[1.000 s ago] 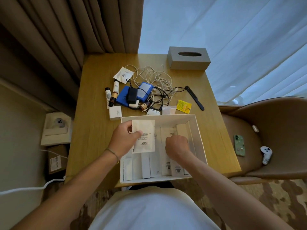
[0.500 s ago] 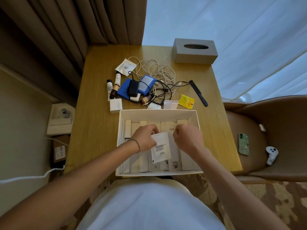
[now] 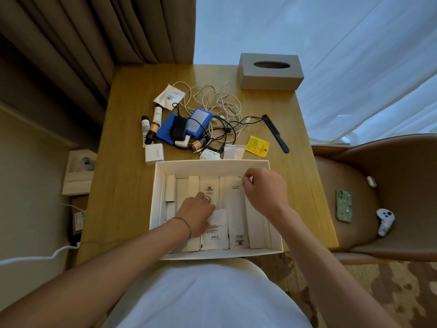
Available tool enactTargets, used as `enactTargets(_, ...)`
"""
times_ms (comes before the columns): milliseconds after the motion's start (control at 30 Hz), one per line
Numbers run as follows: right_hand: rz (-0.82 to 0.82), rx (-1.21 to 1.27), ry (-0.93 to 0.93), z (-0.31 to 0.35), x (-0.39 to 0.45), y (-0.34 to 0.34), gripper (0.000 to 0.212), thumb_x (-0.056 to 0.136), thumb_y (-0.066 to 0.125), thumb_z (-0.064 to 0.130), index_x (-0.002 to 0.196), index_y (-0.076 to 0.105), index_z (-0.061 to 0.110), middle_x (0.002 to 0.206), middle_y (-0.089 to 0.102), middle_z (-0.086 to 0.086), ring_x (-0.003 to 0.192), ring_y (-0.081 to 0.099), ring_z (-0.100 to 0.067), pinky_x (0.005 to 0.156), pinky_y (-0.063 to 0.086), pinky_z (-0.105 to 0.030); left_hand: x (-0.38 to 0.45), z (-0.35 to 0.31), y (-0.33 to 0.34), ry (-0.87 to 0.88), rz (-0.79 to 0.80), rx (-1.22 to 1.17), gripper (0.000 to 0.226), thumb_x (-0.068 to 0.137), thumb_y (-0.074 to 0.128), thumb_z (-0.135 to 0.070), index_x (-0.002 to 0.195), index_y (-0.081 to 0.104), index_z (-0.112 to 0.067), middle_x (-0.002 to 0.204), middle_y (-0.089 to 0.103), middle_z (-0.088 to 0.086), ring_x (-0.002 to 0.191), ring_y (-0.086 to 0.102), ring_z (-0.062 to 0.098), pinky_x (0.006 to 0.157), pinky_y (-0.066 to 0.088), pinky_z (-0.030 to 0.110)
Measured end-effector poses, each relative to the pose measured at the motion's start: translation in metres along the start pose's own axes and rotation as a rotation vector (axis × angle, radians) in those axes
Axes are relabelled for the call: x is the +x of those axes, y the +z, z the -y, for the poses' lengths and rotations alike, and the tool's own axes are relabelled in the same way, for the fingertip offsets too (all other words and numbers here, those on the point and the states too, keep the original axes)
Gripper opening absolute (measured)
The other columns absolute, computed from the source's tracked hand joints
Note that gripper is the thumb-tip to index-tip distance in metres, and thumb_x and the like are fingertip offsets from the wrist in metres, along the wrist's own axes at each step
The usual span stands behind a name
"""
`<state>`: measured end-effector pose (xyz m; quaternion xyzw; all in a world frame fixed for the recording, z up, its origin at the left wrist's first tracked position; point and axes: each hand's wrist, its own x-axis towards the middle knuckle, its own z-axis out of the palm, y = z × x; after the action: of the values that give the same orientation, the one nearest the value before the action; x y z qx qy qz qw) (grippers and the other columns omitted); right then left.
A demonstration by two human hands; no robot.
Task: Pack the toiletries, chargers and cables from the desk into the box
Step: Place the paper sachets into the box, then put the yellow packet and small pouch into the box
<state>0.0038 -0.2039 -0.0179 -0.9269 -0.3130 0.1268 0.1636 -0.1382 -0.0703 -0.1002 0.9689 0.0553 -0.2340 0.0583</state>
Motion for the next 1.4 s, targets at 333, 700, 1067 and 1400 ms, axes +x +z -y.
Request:
enactTargets(333, 0.028, 0.210, 0.153, -0.032, 0.094, -0.027, 0.021, 0.092, 0.057, 0.023, 0.096, 0.077, 0.018, 0.066, 0.066, 0.001, 0.058, 0.060, -0.017, 0.051, 0.045, -0.030, -0.010, -0.008, -0.046, -0.053, -0.400, -0.275, 0.026, 0.098, 0.050, -0.037, 0.115, 0.067, -0.026, 0.107, 0.066, -0.005, 0.095, 0.060, 0.016, 0.076, 0.052, 0.031)
enactTargets(700, 0.460, 0.219, 0.281, -0.036, 0.185, 0.032, 0.031, 0.087, 0.074, 0.040, 0.088, 0.068, 0.010, 0.091, 0.073, -0.009, 0.087, 0.073, -0.023, 0.080, 0.062, -0.038, -0.007, 0.015, -0.114, -0.275, -0.604, -0.657, 0.020, 0.101, 0.051, -0.029, 0.101, 0.070, -0.025, 0.090, 0.066, -0.010, 0.081, 0.058, 0.006, 0.060, 0.049, 0.021)
enactTargets(1067, 0.480, 0.594, 0.312, -0.045, 0.188, 0.041, 0.022, 0.082, 0.080, 0.010, 0.077, 0.058, 0.010, 0.078, 0.062, -0.012, 0.072, 0.061, -0.025, 0.064, 0.050, -0.036, 0.020, 0.029, -0.133, -0.347, -0.577, -0.726, 0.019, 0.099, 0.054, -0.023, 0.100, 0.073, -0.022, 0.090, 0.069, -0.008, 0.081, 0.061, 0.005, 0.066, 0.051, 0.023)
enactTargets(1400, 0.187, 1.342, 0.581, -0.121, 0.163, -0.007, 0.005, 0.092, 0.068, 0.017, 0.095, 0.069, 0.012, 0.092, 0.070, -0.012, 0.081, 0.070, -0.030, 0.066, 0.060, -0.040, 0.115, 0.013, -0.156, -0.275, -0.336, -0.702, 0.019, 0.097, 0.054, -0.023, 0.102, 0.072, -0.024, 0.090, 0.071, -0.007, 0.084, 0.065, 0.010, 0.077, 0.058, 0.035)
